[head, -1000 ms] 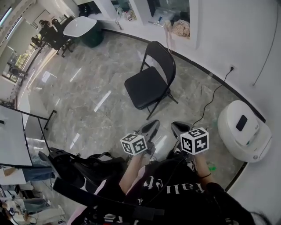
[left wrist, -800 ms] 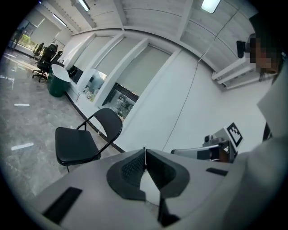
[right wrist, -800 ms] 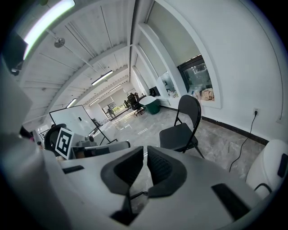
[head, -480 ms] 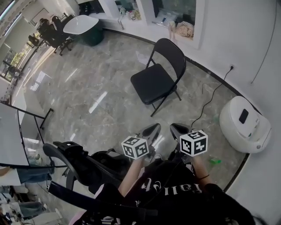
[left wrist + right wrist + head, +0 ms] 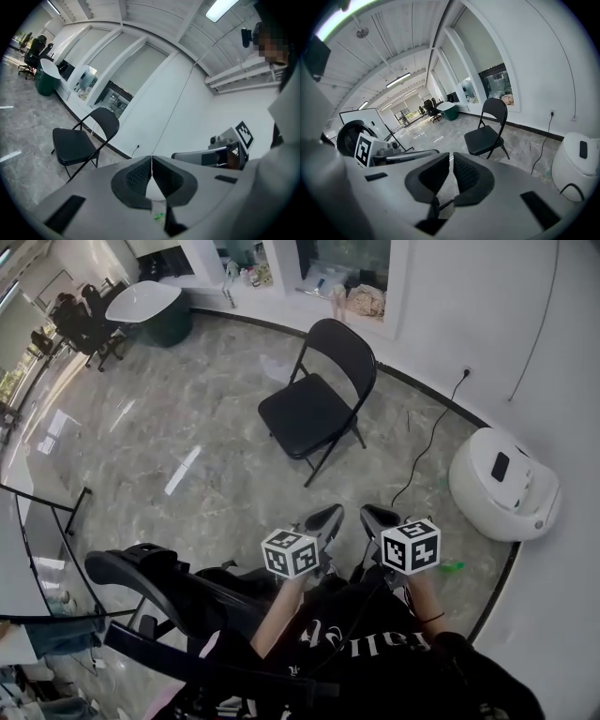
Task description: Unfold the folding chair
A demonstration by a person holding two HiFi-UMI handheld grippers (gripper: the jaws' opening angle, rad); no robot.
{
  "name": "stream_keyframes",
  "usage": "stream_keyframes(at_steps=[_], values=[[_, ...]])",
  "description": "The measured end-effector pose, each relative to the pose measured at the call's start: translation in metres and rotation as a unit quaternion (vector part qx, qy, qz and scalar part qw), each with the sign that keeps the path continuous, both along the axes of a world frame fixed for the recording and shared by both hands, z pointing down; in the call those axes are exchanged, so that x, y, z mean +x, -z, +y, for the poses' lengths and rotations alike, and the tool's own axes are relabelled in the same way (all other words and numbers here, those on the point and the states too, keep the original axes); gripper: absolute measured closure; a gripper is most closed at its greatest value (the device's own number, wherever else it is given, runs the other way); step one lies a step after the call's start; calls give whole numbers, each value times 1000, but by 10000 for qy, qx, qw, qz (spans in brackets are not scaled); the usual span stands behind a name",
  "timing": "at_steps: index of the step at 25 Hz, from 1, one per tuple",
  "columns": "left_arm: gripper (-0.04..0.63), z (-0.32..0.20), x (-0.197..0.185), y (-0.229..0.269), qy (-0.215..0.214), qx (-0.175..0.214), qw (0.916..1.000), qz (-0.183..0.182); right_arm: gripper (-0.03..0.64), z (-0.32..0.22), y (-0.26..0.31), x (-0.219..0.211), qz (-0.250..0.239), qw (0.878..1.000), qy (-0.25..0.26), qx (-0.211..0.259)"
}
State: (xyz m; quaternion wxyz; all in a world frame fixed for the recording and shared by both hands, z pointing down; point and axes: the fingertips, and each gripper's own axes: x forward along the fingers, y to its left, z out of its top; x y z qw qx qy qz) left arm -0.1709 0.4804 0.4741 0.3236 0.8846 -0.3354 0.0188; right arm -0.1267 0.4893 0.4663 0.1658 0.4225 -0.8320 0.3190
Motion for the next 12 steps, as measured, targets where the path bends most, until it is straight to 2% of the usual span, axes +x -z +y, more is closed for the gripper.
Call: stream_keyframes(at_steps=[5,12], values=[[591,-7,13,12,183,-23,9993,330,578,-5,6,13,51,9999,89,57],[591,-15,30,22,414,-3,9988,244,581,-6,17,35,81,9996,264,68]])
